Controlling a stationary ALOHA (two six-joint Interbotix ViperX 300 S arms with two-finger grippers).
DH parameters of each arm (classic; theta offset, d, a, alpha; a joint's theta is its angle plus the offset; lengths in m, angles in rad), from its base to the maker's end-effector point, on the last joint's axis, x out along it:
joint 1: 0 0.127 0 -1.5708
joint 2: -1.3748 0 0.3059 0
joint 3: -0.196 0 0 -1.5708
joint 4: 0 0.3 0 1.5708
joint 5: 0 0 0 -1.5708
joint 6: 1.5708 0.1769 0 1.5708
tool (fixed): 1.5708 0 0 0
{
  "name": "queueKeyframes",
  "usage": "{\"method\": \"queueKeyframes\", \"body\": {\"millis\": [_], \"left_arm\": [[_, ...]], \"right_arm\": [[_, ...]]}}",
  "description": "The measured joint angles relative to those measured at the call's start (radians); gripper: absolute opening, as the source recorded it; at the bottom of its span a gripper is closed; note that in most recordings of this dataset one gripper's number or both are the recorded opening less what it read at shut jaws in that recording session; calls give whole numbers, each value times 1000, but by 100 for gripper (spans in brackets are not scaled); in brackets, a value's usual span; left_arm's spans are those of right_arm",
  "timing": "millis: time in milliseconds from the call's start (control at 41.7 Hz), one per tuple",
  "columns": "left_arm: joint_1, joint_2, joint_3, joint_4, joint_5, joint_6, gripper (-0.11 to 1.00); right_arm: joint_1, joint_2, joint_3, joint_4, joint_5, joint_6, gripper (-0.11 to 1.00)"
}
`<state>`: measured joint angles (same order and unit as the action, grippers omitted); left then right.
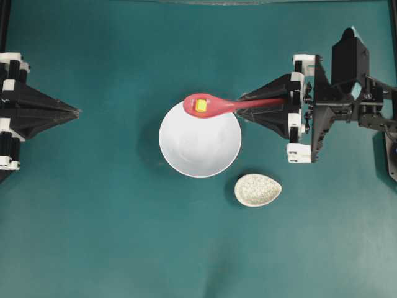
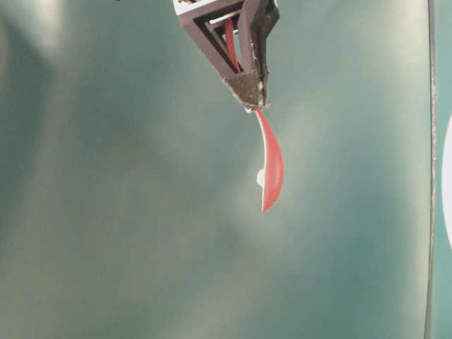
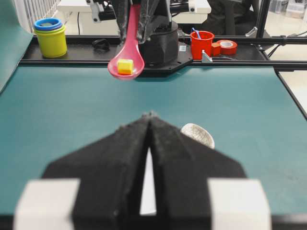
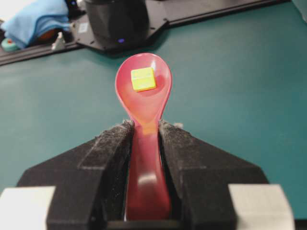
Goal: Scoop the yellow hexagonal prism block from the bowl with a spoon using the right arm.
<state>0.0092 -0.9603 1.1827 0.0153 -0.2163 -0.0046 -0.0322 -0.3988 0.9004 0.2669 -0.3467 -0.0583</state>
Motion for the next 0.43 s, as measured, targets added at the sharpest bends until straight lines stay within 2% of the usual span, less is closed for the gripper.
{"method": "queueKeyframes", "body": {"millis": [432], "left_arm": [[2,0,0,2,0,0,1]], "right_arm": [[0,0,0,-5,-2,0,25]]}}
